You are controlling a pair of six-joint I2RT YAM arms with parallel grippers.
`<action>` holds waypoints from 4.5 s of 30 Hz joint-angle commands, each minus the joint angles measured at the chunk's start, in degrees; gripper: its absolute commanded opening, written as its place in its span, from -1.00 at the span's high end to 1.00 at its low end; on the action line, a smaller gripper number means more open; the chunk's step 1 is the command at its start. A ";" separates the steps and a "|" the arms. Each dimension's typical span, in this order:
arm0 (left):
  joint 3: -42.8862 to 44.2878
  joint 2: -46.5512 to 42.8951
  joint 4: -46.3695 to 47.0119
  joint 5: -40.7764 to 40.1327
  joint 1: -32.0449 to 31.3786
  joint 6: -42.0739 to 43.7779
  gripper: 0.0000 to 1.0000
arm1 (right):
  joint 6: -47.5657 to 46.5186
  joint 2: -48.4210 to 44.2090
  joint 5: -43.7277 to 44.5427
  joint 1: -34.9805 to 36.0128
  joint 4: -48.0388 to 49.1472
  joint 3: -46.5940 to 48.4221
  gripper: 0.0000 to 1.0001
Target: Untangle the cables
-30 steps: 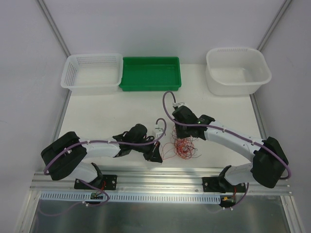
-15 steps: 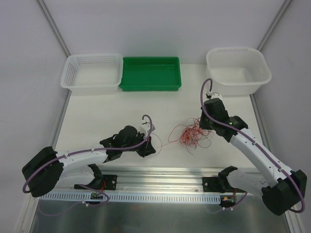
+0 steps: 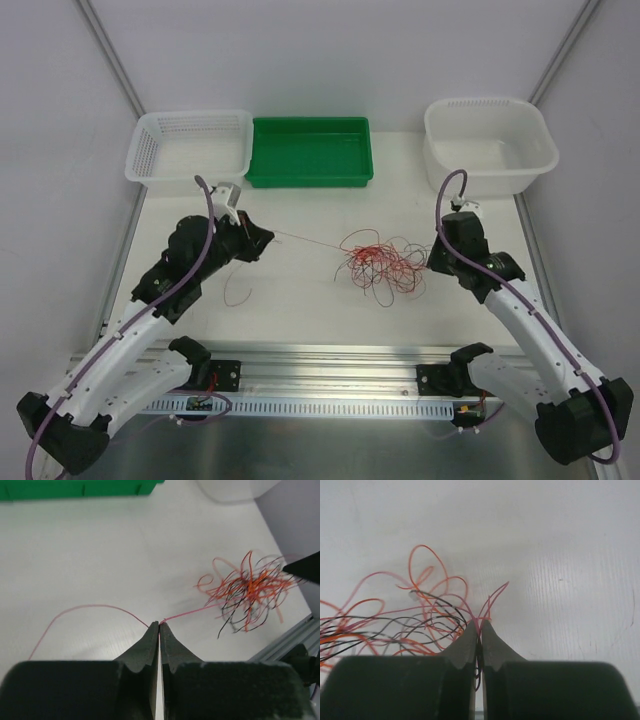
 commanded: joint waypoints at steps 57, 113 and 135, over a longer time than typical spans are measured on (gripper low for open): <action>17.55 13.79 -6.45 7.25 9.32 19.94 1.00 | 4.40 54.86 -4.37 26.16 25.47 27.56 -0.22; 18.78 24.16 -11.28 -1.29 31.29 15.64 1.00 | -5.62 5.47 -28.02 -5.40 0.23 7.89 0.90; 55.76 27.32 -10.93 14.62 31.12 -2.38 1.00 | -6.32 -7.96 -15.54 7.79 2.45 -1.53 -0.99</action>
